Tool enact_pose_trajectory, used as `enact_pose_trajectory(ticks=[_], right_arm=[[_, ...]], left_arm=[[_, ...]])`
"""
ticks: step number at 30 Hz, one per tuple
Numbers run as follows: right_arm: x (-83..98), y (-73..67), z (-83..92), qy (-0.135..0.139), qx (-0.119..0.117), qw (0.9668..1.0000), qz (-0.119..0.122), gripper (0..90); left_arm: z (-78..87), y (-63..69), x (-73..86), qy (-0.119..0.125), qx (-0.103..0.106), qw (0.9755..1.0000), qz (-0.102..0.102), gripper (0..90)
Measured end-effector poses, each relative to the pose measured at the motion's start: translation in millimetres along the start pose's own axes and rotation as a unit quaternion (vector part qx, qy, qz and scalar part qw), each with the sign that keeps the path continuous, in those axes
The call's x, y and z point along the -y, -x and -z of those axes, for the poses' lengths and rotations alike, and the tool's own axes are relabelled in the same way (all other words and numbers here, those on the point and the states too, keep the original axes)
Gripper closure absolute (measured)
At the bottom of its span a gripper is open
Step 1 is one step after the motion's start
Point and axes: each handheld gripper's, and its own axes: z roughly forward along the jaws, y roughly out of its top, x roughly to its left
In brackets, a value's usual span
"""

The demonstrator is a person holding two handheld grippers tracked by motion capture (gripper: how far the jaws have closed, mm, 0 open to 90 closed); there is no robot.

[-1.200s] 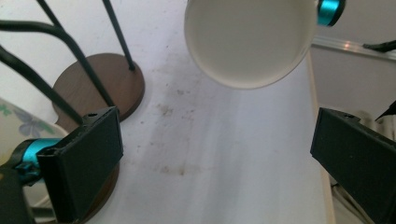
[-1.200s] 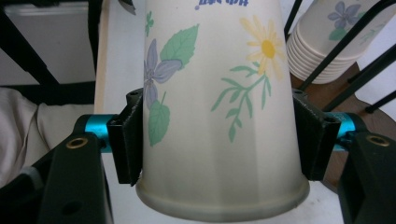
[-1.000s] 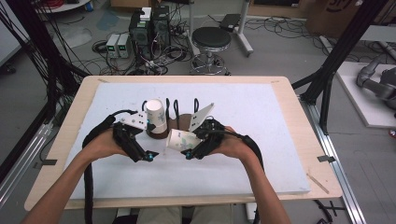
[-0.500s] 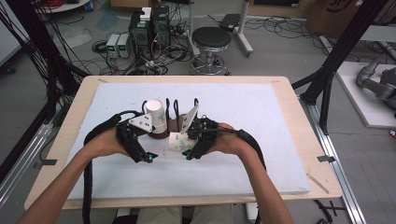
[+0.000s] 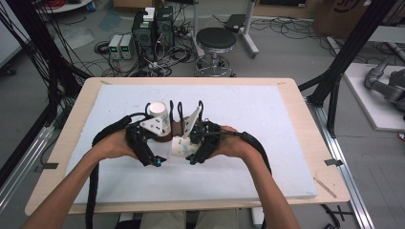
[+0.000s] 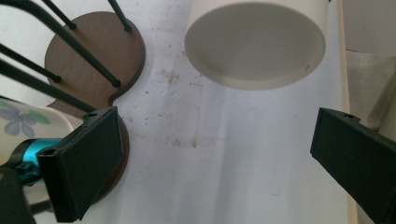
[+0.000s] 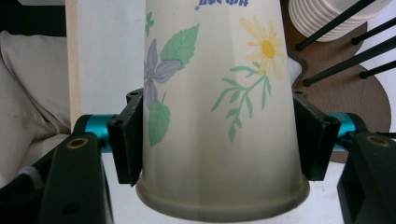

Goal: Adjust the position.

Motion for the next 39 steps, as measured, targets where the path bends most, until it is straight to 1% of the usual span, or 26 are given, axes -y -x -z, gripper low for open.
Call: enact_pose_trajectory(ticks=[1,5,6,7,9,18,19,23,27,28,29,30,31,34,35,36,37,39], right_arm=[[-0.2,-0.2,-0.1,0.0,-0.002,1.0,0.0,31.4],[0.1,0.1,-0.5,0.0,-0.004,1.0,0.0,31.4],[0.0,-0.1,-0.5,-0.001,-0.003,1.0,0.0,31.4],[-0.2,-0.5,-0.6,-0.001,-0.005,1.0,-0.001,31.4],[-0.6,-0.4,-0.9,-0.001,-0.006,1.0,0.002,31.4],[-0.8,-0.8,-1.2,-0.001,-0.009,1.0,0.003,31.4],[-0.7,-0.9,-1.4,-0.001,-0.009,1.0,0.002,31.4],[-0.8,-1.2,-1.0,-0.001,-0.011,0.9999,0.002,31.4],[-0.2,-1.4,-0.7,0.002,-0.011,0.9999,0.002,31.4],[-0.2,-1.4,-0.7,0.002,-0.011,0.9999,0.002,31.4],[0.1,-1.4,-0.5,0.002,-0.013,0.9999,0.002,31.4],[0.1,-1.4,-0.5,0.002,-0.013,0.9999,0.002,31.4],[0.2,-1.3,0.0,0.0,-0.011,0.9999,0.003,31.4],[0.2,-1.4,-0.5,0.002,-0.013,0.9999,0.002,31.4],[0.1,-1.4,-0.8,0.003,-0.013,0.9999,0.003,31.4],[-0.1,-1.5,-0.8,0.0,-0.012,0.9999,0.003,31.4],[-0.1,-1.3,-1.7,0.002,-0.014,0.9999,0.003,31.4],[-0.1,-1.0,-1.5,0.0,-0.014,0.9999,0.003,31.4]], left_arm=[[-2.0,0.1,-2.7,0.002,0.003,1.0,-0.004,2.4],[-4.7,0.7,-6.9,0.005,0.008,0.9999,-0.006,2.4],[-6.2,1.4,-8.3,0.01,0.008,0.9999,-0.006,2.4],[-7.4,1.2,-10.6,0.012,0.012,0.9998,-0.01,2.4],[-9.5,1.4,-12.9,0.016,0.013,0.9997,-0.011,2.4],[-15.2,1.5,-18.8,0.024,0.023,0.9993,-0.015,2.4],[-16.7,1.4,-19.6,0.024,0.025,0.9992,-0.018,2.4],[-18.5,1.7,-20.6,0.025,0.03,0.9991,-0.018,2.4],[-19.9,1.0,-21.5,0.03,0.033,0.9988,-0.018,2.5],[-19.9,1.0,-21.5,0.03,0.033,0.9988,-0.018,4.3],[-19.7,0.7,-21.6,0.034,0.038,0.9985,-0.022,10.4],[-19.7,0.7,-21.6,0.034,0.038,0.9985,-0.022,14.3],[-20.1,0.7,-22.2,0.033,0.042,0.9983,-0.025,15.0],[-20.8,1.3,-22.7,0.035,0.043,0.9981,-0.026,15.8],[-20.7,1.0,-23.0,0.036,0.043,0.998,-0.03,15.8],[-19.7,1.0,-23.1,0.036,0.046,0.9977,-0.034,18.1],[-18.9,1.1,-22.6,0.043,0.051,0.9968,-0.044,26.4],[-18.5,1.3,-22.8,0.042,0.052,0.9968,-0.045,28.1]])
